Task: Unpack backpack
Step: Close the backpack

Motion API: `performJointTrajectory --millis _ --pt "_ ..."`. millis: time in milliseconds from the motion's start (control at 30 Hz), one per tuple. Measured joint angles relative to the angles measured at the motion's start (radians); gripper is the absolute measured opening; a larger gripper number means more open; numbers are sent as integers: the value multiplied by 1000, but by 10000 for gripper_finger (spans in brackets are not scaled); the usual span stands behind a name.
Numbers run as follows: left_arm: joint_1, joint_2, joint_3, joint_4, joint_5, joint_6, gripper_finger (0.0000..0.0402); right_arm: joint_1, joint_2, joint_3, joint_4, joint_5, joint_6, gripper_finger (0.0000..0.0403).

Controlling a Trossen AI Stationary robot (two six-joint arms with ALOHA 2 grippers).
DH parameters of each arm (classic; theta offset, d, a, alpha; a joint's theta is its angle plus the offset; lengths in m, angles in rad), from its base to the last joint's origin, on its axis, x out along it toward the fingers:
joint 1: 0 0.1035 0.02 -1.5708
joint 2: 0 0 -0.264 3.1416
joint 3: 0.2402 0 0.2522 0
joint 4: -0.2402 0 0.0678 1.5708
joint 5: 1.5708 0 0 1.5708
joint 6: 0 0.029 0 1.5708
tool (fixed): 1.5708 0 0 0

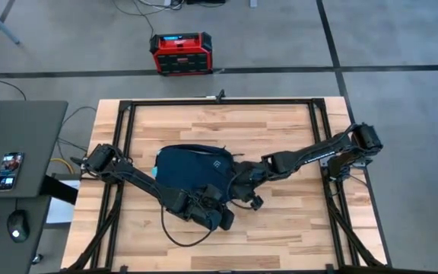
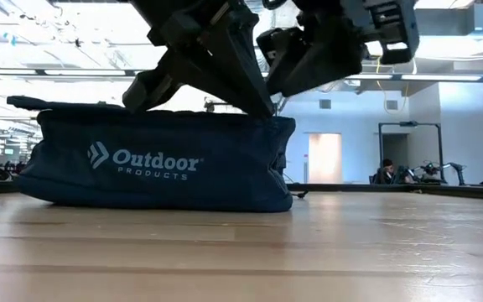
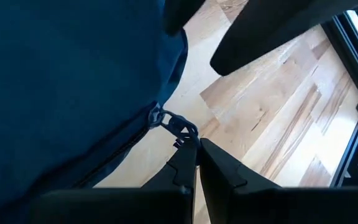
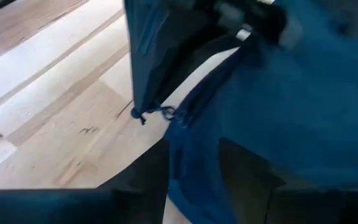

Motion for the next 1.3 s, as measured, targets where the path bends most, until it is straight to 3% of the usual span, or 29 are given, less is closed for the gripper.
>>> performJointTrajectory --millis 333,567,767,933,967,1300 --pt "0 0 0 19 0 11 0 14 1 -9 -30 -1 26 221" --pt "-1 0 0 53 0 33 0 15 68 -7 36 4 22 223" --pt "-1 0 0 75 0 49 0 33 132 -9 37 93 -36 168" --pt "-1 1 0 72 1 51 0 45 124 -9 -15 100 -67 30" --pt "-2 1 0 73 3 51 0 48 116 -9 -32 102 -77 17" --pt "-64 -10 0 -1 67 -43 0 41 64 -8 -204 87 -81 0"
